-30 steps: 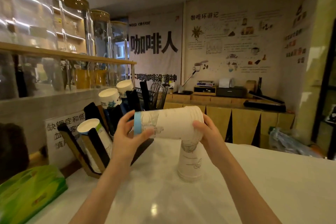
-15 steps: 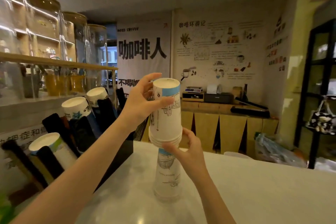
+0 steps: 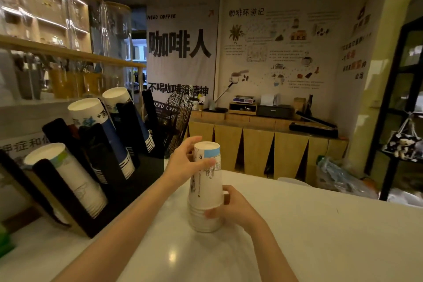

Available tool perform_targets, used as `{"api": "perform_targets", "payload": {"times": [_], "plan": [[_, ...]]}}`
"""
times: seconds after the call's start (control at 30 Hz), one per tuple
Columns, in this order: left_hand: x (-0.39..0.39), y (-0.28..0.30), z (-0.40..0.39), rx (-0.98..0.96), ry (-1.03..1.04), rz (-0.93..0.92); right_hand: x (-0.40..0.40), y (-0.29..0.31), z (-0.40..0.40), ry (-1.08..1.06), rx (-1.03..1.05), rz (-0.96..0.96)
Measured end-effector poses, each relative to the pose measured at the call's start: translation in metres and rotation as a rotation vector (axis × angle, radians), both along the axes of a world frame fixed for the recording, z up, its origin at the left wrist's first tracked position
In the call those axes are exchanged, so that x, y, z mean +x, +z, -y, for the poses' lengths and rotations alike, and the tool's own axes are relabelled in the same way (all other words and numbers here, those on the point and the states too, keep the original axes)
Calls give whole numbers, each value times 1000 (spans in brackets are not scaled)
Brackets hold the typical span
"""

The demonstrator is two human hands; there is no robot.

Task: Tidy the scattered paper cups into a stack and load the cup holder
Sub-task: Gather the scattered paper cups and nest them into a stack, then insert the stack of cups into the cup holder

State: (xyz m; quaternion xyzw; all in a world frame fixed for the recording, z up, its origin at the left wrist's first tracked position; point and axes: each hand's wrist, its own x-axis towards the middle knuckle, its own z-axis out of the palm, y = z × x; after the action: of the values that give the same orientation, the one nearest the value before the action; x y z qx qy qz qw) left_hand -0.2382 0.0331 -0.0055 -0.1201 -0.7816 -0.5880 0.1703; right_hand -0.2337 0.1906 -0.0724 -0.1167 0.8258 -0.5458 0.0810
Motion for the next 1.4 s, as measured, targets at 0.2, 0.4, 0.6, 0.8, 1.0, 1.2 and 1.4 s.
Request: {"api": "perform_targets", "payload": {"times": [0.2, 0.4, 0.6, 0.8, 1.0, 1.2, 1.4], "plan": [[4, -23, -8, -50, 28, -18, -1, -3, 0, 29, -32, 58], [10, -67, -6, -34, -69, 203, -3, -5, 6, -42, -139, 68], [20, -98, 7, -3, -171, 325, -3, -13, 9, -108, -237, 29], [22, -92, 19, -99, -64, 157, 0, -16, 22, -136, -513, 162], [40, -56, 47, -413, 224, 9, 19, -5, 59, 5, -875, 392], [84, 6, 87, -602, 308, -276, 47, 36, 103, 192, -1060, 256], [121, 62, 143, -550, 386, -439, 69, 95, 163, 321, -1061, 142]]}}
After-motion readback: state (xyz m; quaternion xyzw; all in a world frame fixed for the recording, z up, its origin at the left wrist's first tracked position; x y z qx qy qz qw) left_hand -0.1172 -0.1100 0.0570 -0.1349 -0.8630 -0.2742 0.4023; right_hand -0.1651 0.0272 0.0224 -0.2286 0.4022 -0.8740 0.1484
